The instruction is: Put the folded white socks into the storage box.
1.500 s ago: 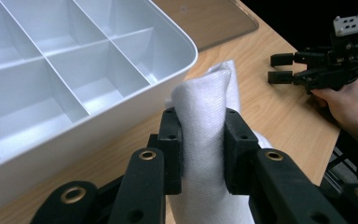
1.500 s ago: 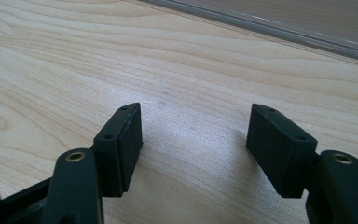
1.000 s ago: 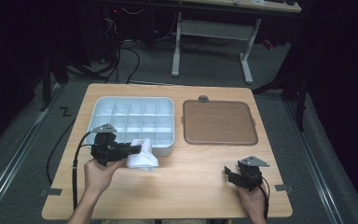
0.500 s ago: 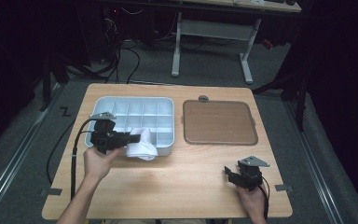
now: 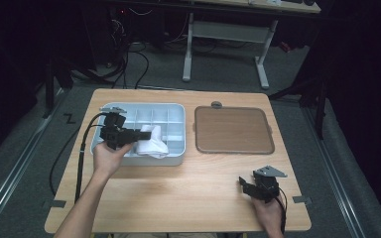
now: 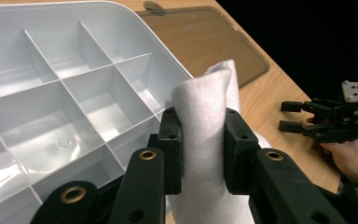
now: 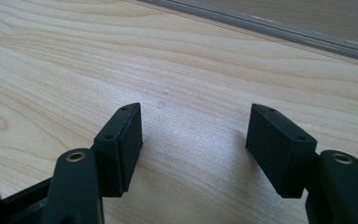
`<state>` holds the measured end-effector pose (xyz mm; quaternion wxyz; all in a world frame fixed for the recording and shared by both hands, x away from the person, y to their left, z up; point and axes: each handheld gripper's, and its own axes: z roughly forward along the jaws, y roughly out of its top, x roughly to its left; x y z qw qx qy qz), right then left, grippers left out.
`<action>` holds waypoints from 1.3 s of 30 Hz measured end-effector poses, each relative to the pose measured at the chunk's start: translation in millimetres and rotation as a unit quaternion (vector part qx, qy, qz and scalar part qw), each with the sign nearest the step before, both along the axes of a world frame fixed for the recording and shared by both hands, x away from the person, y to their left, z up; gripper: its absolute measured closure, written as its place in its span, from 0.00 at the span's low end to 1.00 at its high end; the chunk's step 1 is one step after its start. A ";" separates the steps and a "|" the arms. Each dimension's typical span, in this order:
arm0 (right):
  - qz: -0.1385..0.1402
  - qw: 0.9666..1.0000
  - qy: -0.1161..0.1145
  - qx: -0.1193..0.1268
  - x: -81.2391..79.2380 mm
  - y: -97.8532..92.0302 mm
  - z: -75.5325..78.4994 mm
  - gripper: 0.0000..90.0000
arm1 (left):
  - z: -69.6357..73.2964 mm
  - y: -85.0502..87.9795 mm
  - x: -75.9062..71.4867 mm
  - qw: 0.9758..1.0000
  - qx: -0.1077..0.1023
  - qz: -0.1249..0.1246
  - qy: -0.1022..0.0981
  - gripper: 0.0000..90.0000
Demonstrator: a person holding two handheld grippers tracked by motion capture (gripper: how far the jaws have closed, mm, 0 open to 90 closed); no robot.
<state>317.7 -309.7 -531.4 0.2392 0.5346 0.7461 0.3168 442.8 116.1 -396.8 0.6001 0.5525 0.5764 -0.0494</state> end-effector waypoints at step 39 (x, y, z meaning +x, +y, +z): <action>0.000 1.000 0.000 0.000 -0.1 0.2 0.0 0.41 | -61.9 20.7 36.4 0.997 0.026 0.030 0.069 0.81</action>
